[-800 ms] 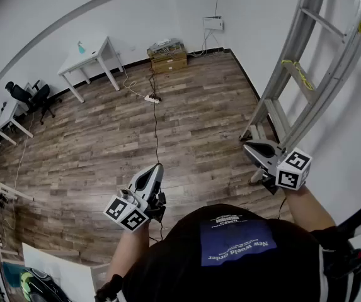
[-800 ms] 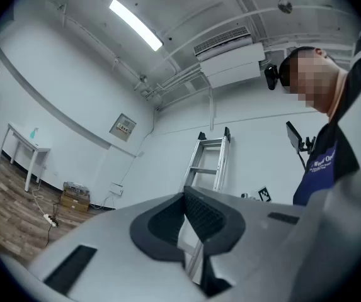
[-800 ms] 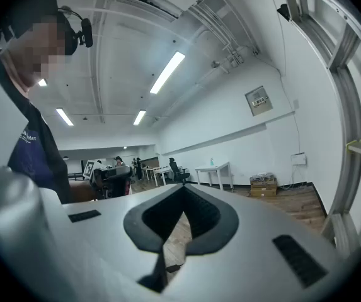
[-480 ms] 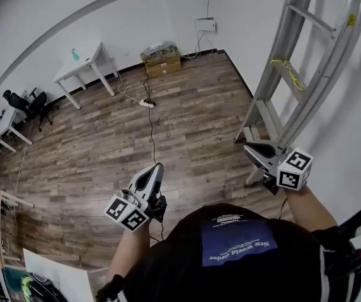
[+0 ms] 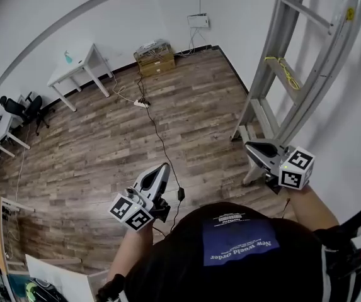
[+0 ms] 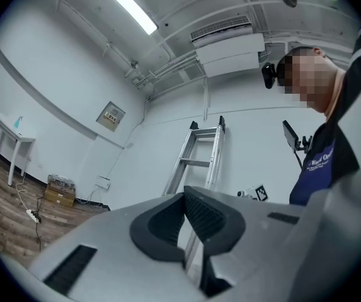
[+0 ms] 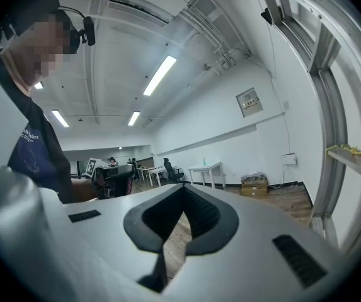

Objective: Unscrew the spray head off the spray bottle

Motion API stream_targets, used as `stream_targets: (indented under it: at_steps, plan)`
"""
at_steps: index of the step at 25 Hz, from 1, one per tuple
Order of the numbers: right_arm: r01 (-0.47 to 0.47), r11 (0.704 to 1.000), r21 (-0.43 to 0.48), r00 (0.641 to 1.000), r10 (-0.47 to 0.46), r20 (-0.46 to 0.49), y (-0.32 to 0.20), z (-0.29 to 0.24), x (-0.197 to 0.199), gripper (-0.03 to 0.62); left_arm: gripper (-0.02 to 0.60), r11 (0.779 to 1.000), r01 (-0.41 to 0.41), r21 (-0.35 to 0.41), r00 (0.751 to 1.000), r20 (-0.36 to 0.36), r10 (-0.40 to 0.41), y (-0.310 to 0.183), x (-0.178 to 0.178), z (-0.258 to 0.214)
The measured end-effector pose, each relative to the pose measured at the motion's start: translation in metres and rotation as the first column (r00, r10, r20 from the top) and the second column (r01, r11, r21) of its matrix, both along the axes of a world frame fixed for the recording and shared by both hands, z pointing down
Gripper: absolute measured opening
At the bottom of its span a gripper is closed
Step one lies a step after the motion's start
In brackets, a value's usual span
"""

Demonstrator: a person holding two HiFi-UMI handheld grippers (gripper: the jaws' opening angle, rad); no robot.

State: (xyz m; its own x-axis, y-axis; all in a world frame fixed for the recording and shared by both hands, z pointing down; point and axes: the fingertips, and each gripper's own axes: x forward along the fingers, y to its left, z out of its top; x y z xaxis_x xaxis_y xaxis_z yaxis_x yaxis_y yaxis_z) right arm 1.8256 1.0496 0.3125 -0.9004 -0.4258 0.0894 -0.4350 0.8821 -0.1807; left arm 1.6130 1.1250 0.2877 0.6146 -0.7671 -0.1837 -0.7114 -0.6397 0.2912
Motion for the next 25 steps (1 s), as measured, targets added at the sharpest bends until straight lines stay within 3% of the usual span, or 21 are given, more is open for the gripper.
stream_targets:
  at_steps: [7, 18, 25]
  plan:
    - [-0.018, 1.000, 0.005, 0.999, 0.018, -0.030, -0.036, 0.013, -0.047, -0.009, 0.003, 1.000, -0.007, 0.008, 1.000, -0.028, 0.007, -0.037, -0.052, 0.015]
    - [-0.051, 0.998, 0.033, 0.999, 0.051, 0.000, -0.118, -0.013, -0.227, -0.009, 0.003, 1.000, 0.029, 0.004, 0.998, -0.048, -0.029, -0.104, -0.250, 0.007]
    - [-0.006, 1.000, 0.024, 1.000, 0.007, -0.018, -0.160, 0.000, -0.299, -0.009, 0.003, 0.997, 0.076, -0.007, 0.995, -0.059, -0.076, -0.136, -0.322, 0.018]
